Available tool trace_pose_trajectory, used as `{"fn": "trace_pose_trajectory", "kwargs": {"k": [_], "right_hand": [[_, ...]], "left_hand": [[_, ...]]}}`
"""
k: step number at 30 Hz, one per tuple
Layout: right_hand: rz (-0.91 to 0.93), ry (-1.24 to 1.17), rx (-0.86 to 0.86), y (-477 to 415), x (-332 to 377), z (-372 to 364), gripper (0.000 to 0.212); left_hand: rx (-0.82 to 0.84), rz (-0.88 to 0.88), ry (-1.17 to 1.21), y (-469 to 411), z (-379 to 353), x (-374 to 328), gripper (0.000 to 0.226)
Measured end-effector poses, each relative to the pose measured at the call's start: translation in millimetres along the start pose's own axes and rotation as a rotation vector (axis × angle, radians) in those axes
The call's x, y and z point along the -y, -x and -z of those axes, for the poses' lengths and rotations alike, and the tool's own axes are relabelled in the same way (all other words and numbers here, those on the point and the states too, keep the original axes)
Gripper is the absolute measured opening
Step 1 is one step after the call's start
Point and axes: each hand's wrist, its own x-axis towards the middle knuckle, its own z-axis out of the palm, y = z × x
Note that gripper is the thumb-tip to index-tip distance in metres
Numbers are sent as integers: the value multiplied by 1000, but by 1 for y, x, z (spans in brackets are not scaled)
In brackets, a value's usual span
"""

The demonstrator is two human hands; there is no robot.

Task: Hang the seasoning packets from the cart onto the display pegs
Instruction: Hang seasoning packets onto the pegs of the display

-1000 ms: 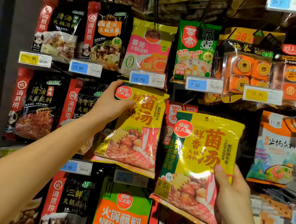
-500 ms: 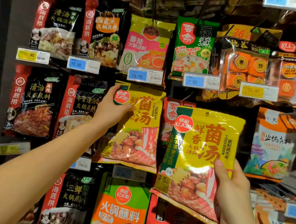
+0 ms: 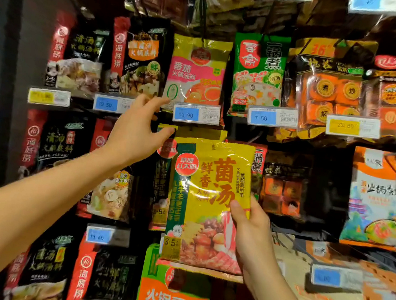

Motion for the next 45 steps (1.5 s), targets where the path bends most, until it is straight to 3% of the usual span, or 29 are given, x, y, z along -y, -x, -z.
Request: {"fn": "trace_pose_trajectory", "kwargs": {"k": [5, 10, 27, 36, 45], "right_hand": [[-10, -51, 45, -22, 1, -38, 25], [-36, -126, 53, -32, 5, -58, 23], [-188, -106, -1, -35, 27, -66, 32], [-179, -71, 21, -38, 42, -69, 21], [-96, 201, 23, -41, 53, -63, 35]], "left_hand": [[98, -261, -181, -36, 14, 1, 60], [100, -384, -322, -49, 15, -3, 55], [89, -258, -143, -50, 9, 9, 54], [101, -234, -108, -50, 11, 8, 53], [114, -220, -93, -54, 11, 11, 55]]}}
